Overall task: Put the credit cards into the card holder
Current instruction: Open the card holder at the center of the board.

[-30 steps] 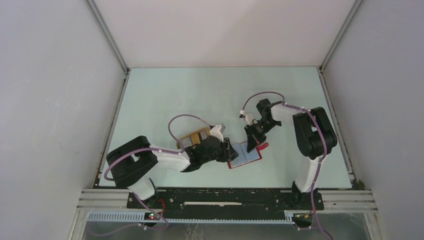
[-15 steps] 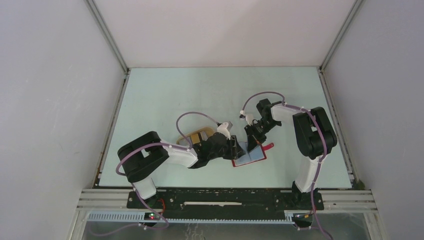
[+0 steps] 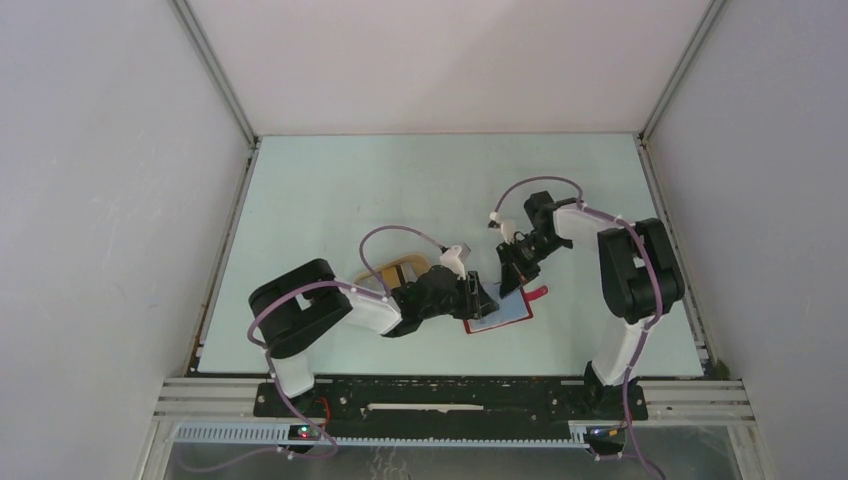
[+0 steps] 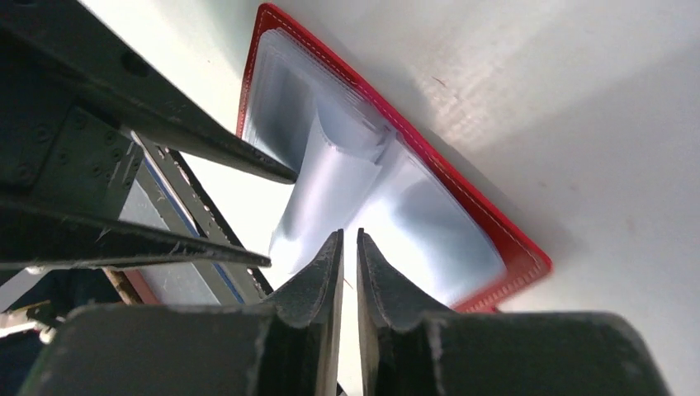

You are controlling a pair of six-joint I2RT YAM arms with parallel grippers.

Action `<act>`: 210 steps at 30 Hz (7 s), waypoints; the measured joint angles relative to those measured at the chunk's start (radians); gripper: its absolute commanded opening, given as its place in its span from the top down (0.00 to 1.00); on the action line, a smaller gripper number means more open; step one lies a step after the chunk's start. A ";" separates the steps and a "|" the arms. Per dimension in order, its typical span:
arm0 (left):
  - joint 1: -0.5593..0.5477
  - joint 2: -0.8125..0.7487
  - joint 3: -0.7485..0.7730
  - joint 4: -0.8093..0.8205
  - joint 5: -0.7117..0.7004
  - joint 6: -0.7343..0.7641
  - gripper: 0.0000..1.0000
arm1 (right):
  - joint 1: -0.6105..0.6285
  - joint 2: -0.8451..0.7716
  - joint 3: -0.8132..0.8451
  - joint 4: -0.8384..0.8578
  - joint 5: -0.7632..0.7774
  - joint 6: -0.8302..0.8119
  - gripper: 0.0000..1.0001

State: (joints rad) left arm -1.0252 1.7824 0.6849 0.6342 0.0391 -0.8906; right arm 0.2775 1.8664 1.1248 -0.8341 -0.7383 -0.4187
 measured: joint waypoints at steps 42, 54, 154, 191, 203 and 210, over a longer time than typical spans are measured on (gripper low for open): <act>0.005 0.197 0.264 0.051 0.402 0.091 0.48 | -0.050 -0.006 0.002 -0.015 -0.172 -0.007 0.84; 0.004 0.206 0.291 0.050 0.430 0.117 0.48 | -0.046 0.015 0.014 -0.018 -0.151 -0.009 0.84; 0.018 -0.077 0.034 -0.219 0.043 0.110 0.48 | 0.059 0.004 -0.018 0.033 0.096 0.005 0.84; 0.020 -0.065 0.057 -0.121 0.107 0.105 0.58 | 0.043 0.006 0.000 -0.001 0.079 -0.005 0.80; 0.019 -0.033 0.116 -0.121 0.122 0.105 0.55 | -0.029 -0.045 0.000 -0.003 0.027 -0.012 0.68; 0.023 0.019 0.171 -0.134 0.121 0.106 0.55 | -0.075 -0.110 0.000 -0.010 -0.007 -0.025 0.64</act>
State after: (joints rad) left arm -1.0027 1.8019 0.8555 0.5003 0.1596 -0.7841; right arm 0.2028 1.7561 1.1252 -0.8444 -0.7456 -0.4435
